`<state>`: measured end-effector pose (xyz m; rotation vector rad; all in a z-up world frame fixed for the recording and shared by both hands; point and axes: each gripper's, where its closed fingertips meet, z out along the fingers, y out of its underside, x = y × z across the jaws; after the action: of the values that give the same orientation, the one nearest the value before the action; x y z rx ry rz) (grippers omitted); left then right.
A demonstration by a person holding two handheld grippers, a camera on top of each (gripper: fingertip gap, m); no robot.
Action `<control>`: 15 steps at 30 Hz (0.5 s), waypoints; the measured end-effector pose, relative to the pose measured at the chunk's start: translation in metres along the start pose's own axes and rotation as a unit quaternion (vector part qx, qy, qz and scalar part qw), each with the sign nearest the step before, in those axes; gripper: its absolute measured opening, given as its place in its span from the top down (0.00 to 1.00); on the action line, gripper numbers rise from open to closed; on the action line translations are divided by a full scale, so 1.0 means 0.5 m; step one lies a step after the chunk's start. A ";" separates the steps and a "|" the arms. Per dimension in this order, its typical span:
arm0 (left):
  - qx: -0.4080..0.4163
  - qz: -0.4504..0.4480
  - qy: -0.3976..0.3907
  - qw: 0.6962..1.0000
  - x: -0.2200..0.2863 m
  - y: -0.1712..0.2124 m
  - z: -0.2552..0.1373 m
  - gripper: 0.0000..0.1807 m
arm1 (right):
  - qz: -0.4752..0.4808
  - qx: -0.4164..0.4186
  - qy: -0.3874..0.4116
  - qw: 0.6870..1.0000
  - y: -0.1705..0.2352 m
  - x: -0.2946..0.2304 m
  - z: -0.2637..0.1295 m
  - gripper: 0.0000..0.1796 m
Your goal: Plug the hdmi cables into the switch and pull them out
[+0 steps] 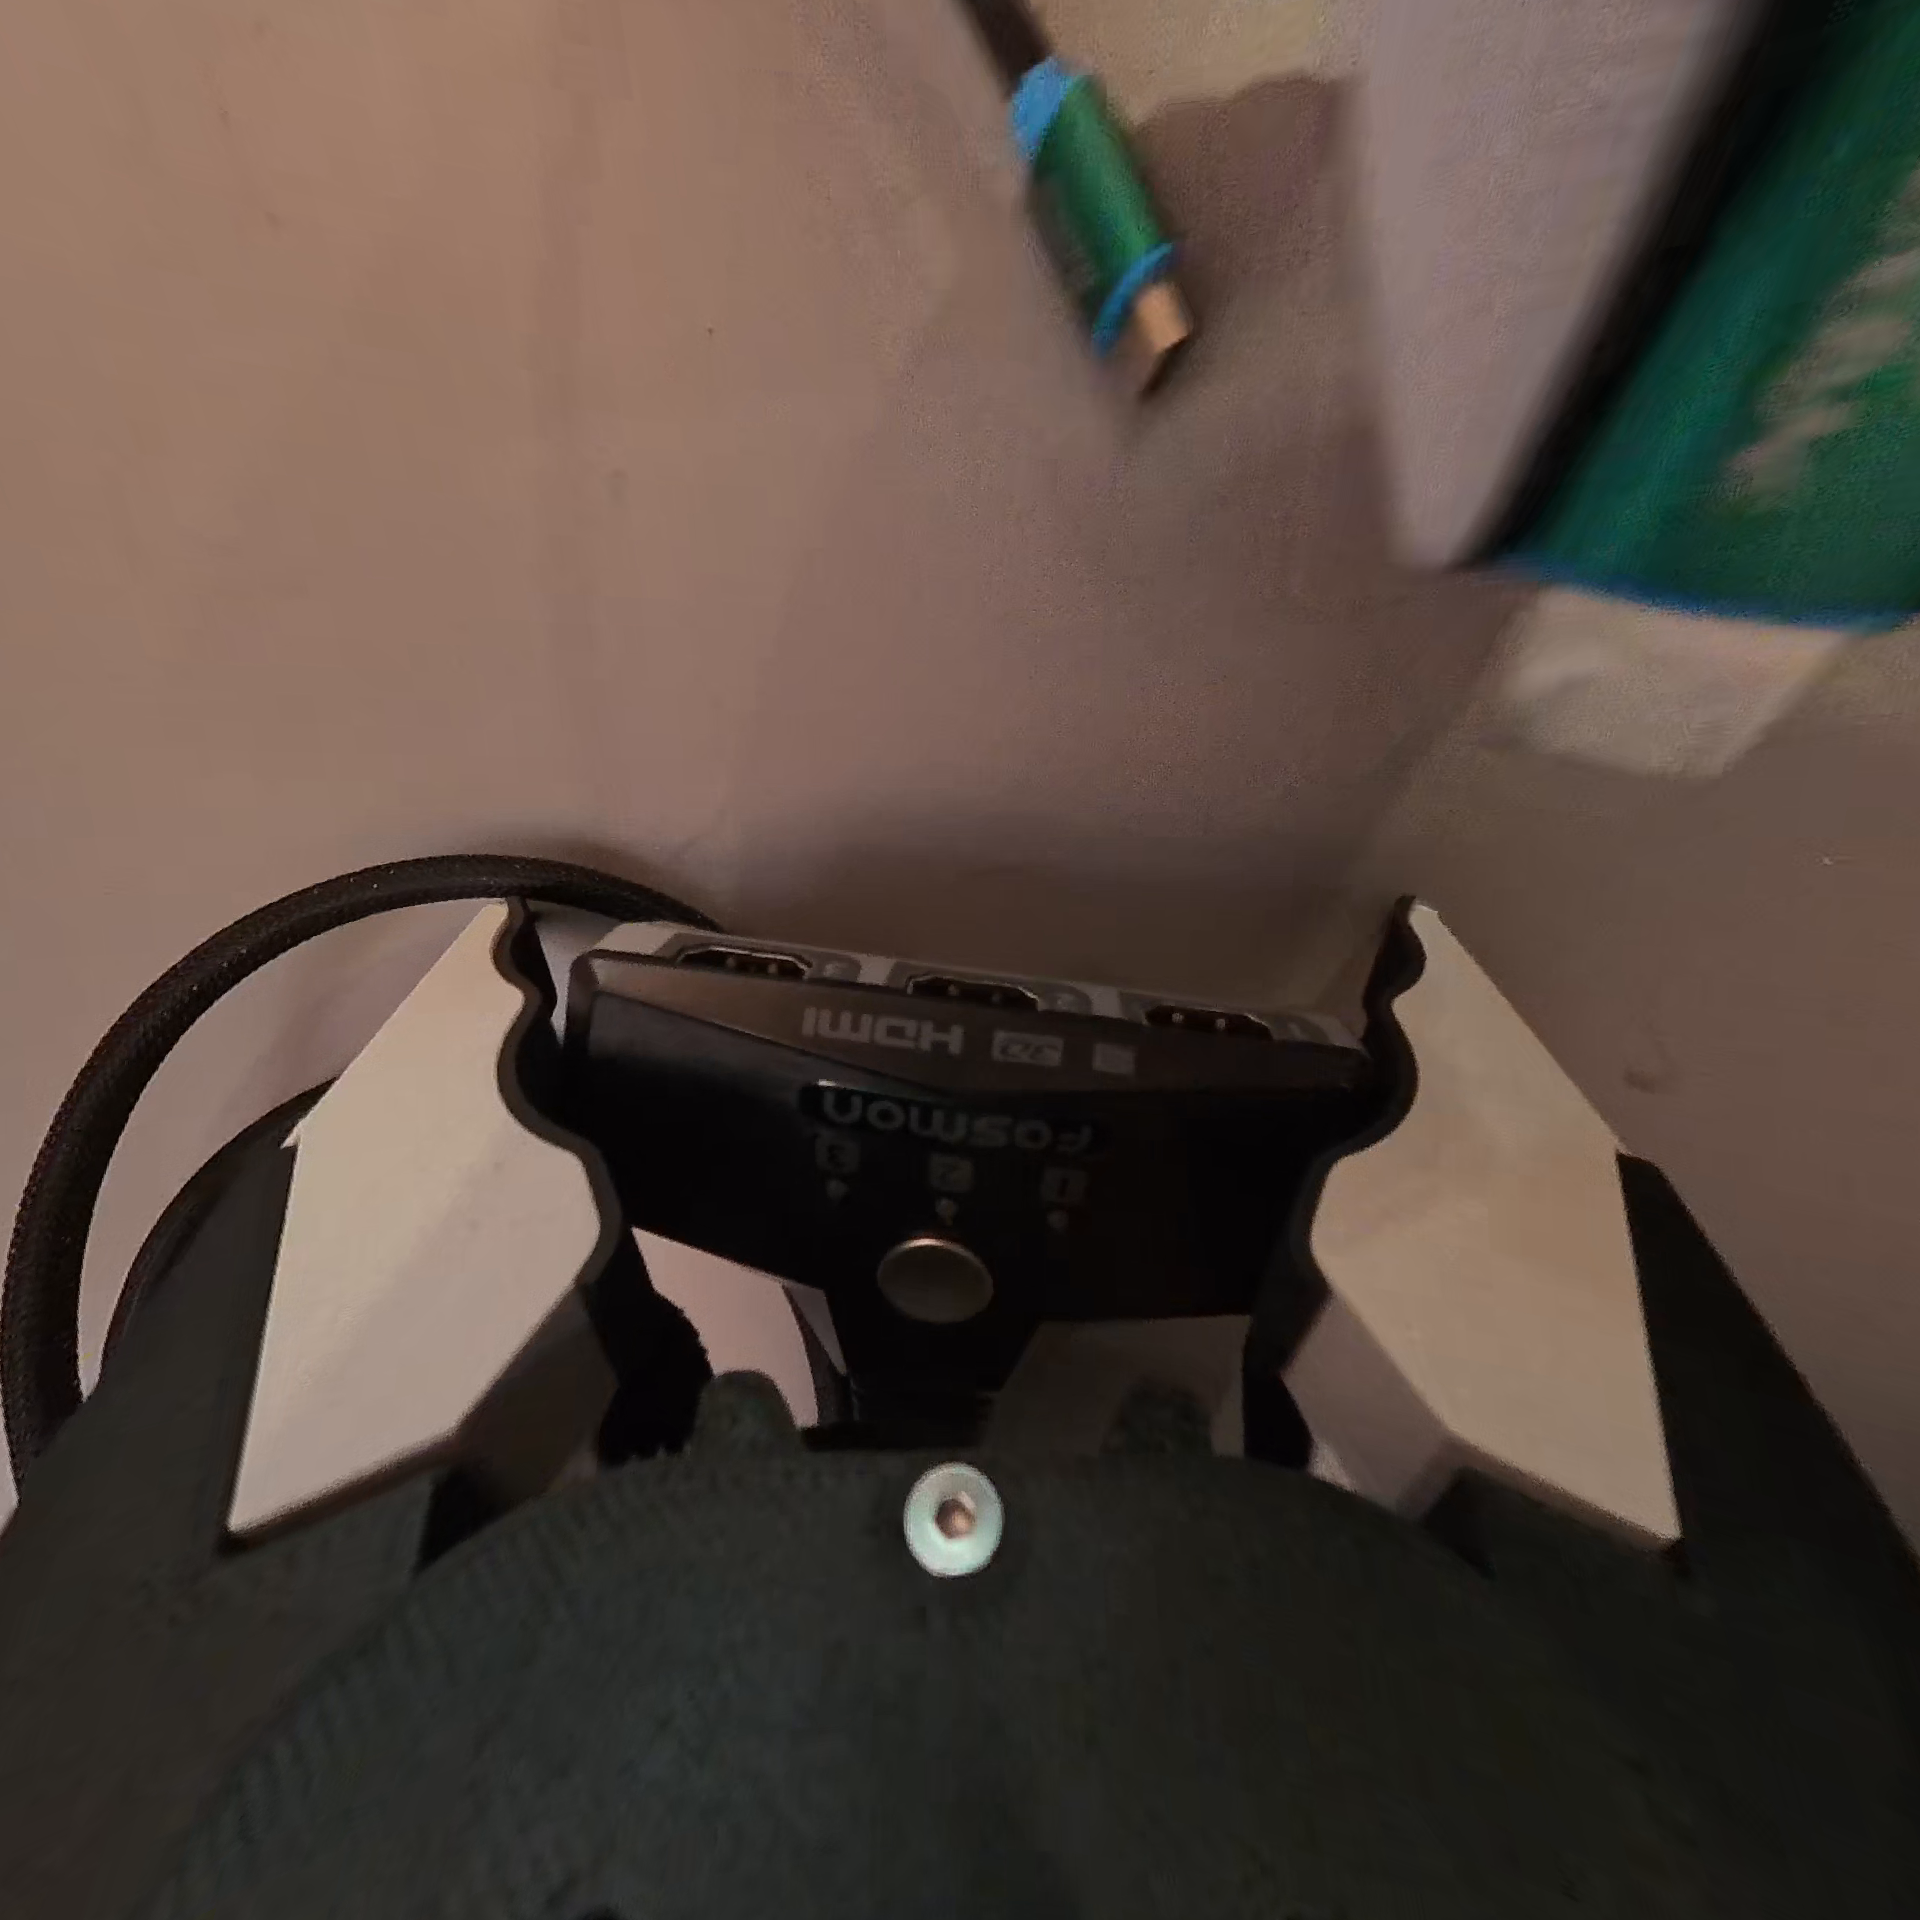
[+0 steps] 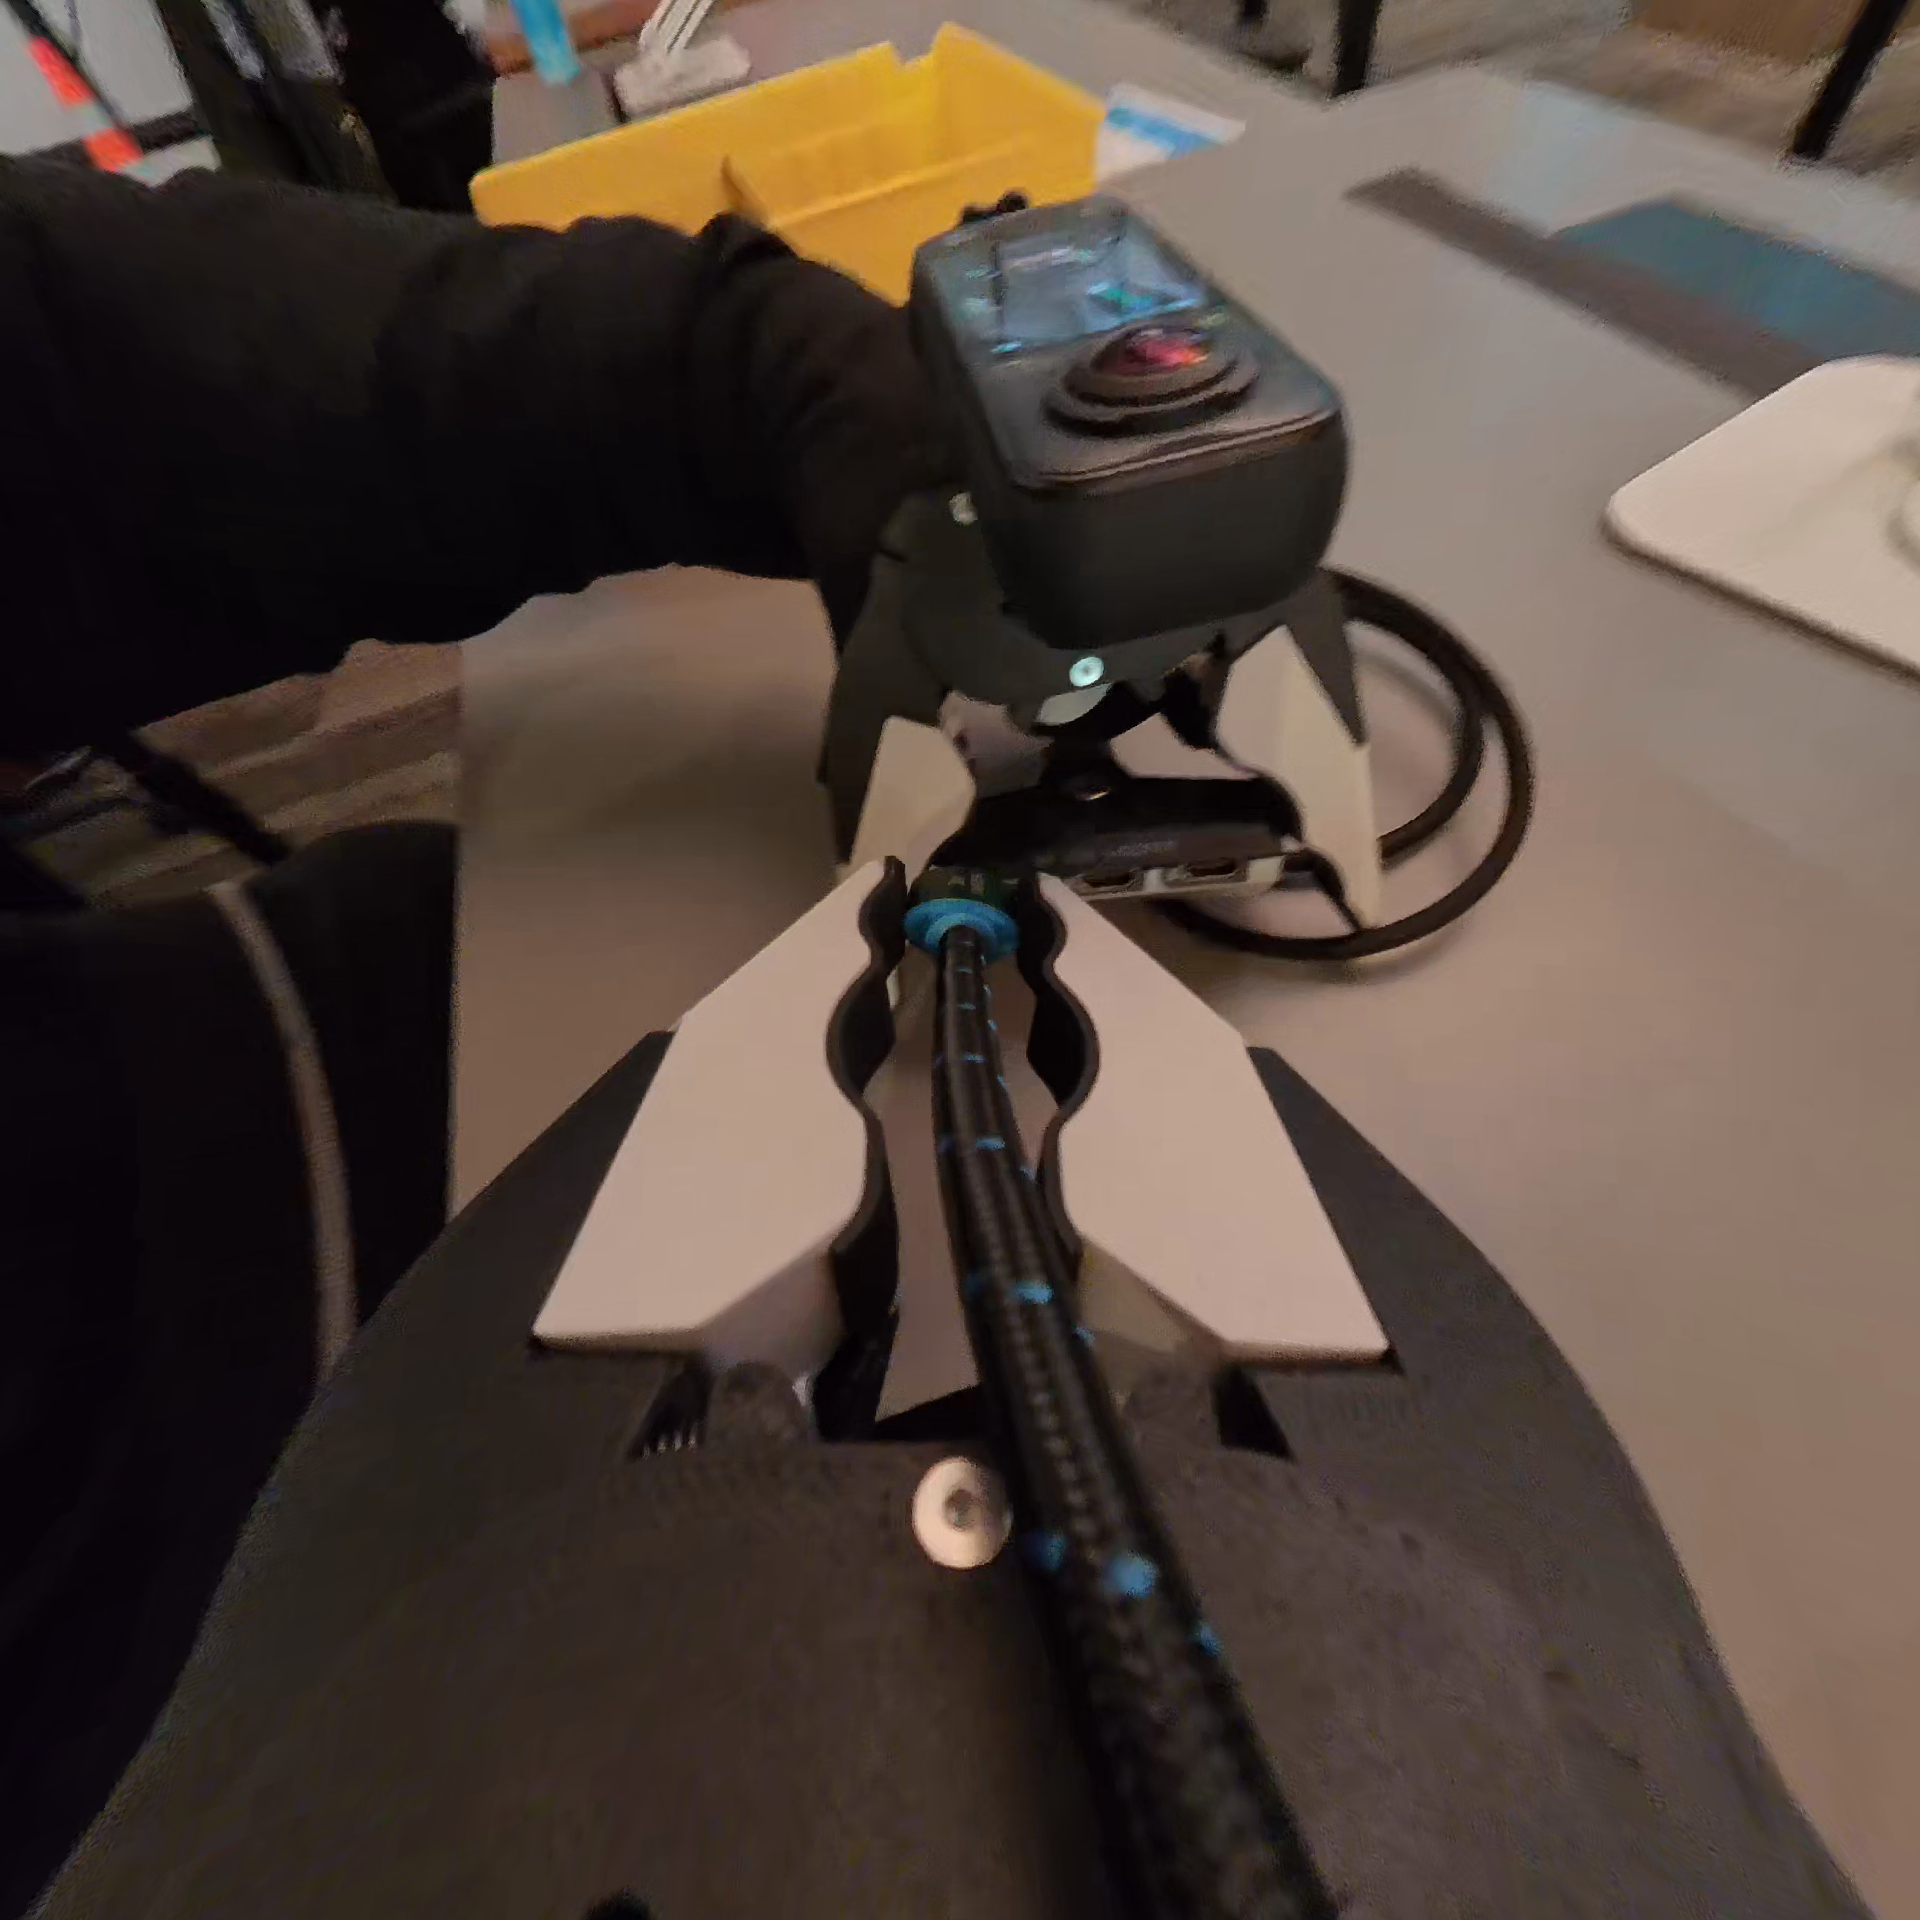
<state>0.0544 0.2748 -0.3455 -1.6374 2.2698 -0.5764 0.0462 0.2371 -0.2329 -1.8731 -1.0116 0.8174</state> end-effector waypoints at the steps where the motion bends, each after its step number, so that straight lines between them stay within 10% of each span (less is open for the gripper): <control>1: 0.002 -0.001 -0.001 1.000 0.000 -0.001 0.000 0.17 | 0.003 -0.022 -0.020 1.000 0.004 -0.015 -0.006 0.89; 15: 0.016 -0.016 -0.010 1.000 0.001 -0.007 0.003 0.17 | 0.258 0.149 -0.142 0.944 -0.058 -0.005 -0.063 0.89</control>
<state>0.0578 0.2729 -0.3452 -1.6611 2.2126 -0.5975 0.0613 0.2328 -0.1930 -1.8007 -0.5107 1.4953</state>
